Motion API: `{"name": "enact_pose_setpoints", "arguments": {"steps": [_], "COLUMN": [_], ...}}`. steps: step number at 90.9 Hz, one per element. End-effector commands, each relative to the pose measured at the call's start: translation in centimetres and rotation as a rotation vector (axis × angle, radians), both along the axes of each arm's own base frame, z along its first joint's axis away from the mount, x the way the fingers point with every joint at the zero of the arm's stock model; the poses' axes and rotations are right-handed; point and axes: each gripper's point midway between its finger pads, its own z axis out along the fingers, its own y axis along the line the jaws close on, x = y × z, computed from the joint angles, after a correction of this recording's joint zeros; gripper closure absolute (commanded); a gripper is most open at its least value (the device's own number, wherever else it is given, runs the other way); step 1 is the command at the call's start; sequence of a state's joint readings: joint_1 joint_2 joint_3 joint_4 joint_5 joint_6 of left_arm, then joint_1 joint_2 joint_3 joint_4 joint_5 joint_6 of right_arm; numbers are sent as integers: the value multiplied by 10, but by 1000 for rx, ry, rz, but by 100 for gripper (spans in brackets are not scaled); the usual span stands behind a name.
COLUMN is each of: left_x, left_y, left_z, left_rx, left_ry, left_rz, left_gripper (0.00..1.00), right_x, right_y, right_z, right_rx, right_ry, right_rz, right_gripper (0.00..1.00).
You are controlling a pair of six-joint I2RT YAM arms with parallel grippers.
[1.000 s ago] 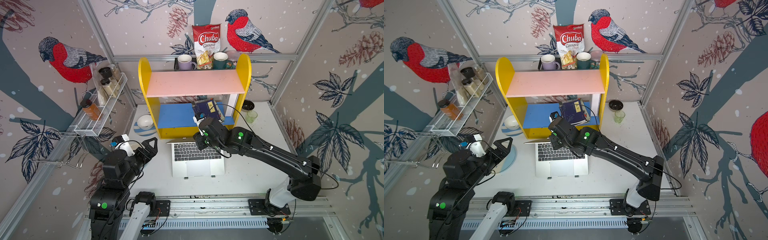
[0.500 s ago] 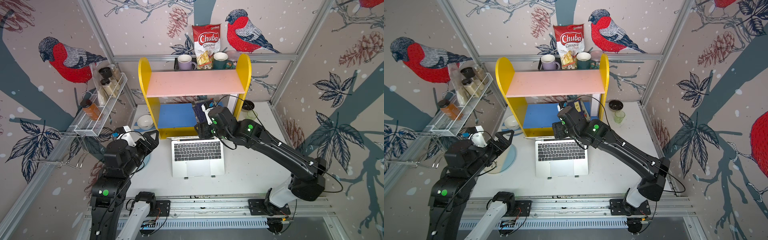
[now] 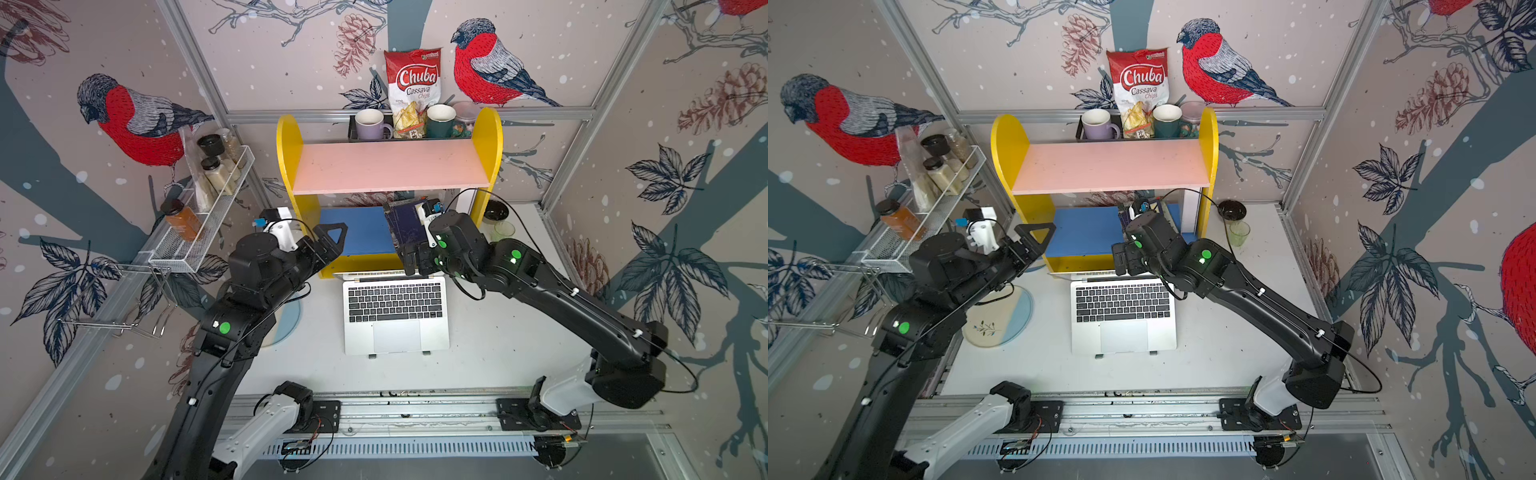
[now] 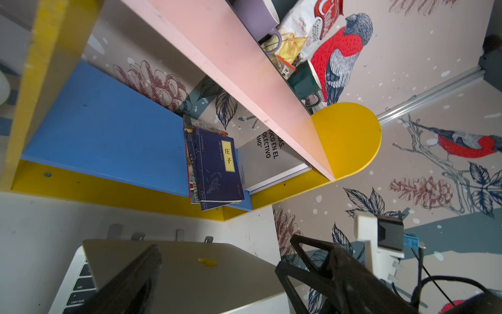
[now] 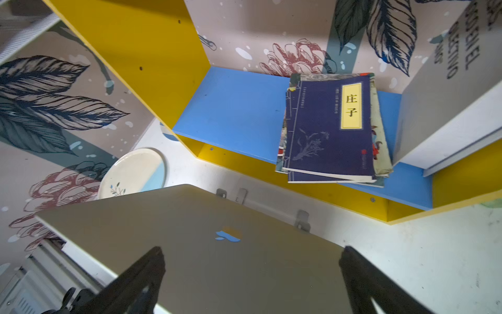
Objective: Close the laptop lid and set it aside
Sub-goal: Close the lid of the laptop.
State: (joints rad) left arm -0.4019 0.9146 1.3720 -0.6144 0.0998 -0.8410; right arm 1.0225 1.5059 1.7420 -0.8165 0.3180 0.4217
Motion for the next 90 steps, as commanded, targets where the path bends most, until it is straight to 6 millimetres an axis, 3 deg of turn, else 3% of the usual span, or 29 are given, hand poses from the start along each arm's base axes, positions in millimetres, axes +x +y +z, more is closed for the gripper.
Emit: {"name": "enact_pose_setpoints", "arguments": {"steps": [1, 21, 36, 58, 90], "left_x": [7, 12, 7, -1, 12], "left_y": [-1, -5, -1, 13, 4], "left_z": [-1, -20, -49, -70, -81], "left_rx": [217, 505, 701, 780, 816], "left_ry": [-38, -11, 65, 109, 124], "left_rz": [54, 88, 78, 90, 87], "left_gripper": [4, 4, 4, 4, 3], "right_x": [7, 13, 14, 17, 22], "right_y": [-16, -38, -49, -55, -55], "right_z": [0, -6, -11, -23, -27], "right_rx": [-25, -82, -116, -122, -105], "right_ry": [-19, -30, -26, 4, 24], "right_rz": [-55, -101, -112, -115, -114], "right_gripper": [0, 0, 0, 0, 0]}}
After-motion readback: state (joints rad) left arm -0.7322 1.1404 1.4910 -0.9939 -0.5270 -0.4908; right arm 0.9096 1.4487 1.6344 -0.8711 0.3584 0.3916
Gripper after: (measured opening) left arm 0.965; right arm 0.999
